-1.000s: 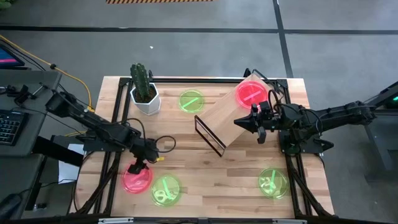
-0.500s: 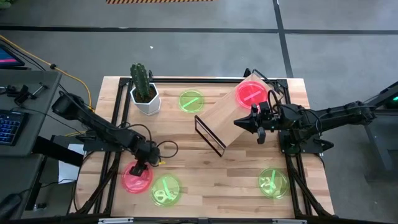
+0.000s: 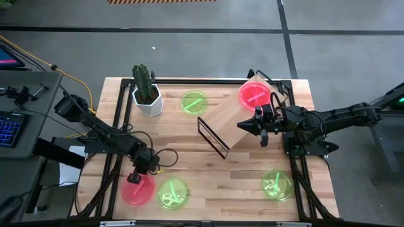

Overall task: Place and stack plates onto a shelf
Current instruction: Stack the pink plate on the top of the pink plates

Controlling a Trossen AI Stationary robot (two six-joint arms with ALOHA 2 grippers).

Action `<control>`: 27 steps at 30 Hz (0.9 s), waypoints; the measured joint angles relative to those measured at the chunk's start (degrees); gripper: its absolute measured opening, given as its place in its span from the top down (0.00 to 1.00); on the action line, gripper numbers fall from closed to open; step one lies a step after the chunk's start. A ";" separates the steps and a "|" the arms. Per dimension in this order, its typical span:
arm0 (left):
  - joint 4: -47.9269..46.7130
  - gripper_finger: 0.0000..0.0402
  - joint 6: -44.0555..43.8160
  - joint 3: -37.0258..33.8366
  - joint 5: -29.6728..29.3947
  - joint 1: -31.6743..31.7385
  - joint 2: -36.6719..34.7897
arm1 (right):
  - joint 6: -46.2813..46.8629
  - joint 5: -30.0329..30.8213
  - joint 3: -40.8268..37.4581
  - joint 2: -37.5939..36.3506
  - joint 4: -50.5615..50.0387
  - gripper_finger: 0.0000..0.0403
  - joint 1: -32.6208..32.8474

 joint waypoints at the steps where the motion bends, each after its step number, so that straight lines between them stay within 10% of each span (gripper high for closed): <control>1: -0.19 1.00 -0.61 -0.03 0.04 0.19 -0.29 | -0.02 0.00 0.00 0.00 -0.25 1.00 0.00; 12: -8.63 1.00 -8.67 3.62 1.66 4.60 -13.79 | -0.11 -0.91 0.00 0.00 -0.60 1.00 0.00; 19: -22.70 1.00 -12.49 16.47 -1.85 11.39 -22.14 | -0.21 -1.27 0.00 0.00 3.14 1.00 -0.23; 27: -14.39 1.00 -10.23 35.24 -12.73 25.03 -16.87 | -6.31 -1.27 0.00 0.00 18.69 1.00 -0.29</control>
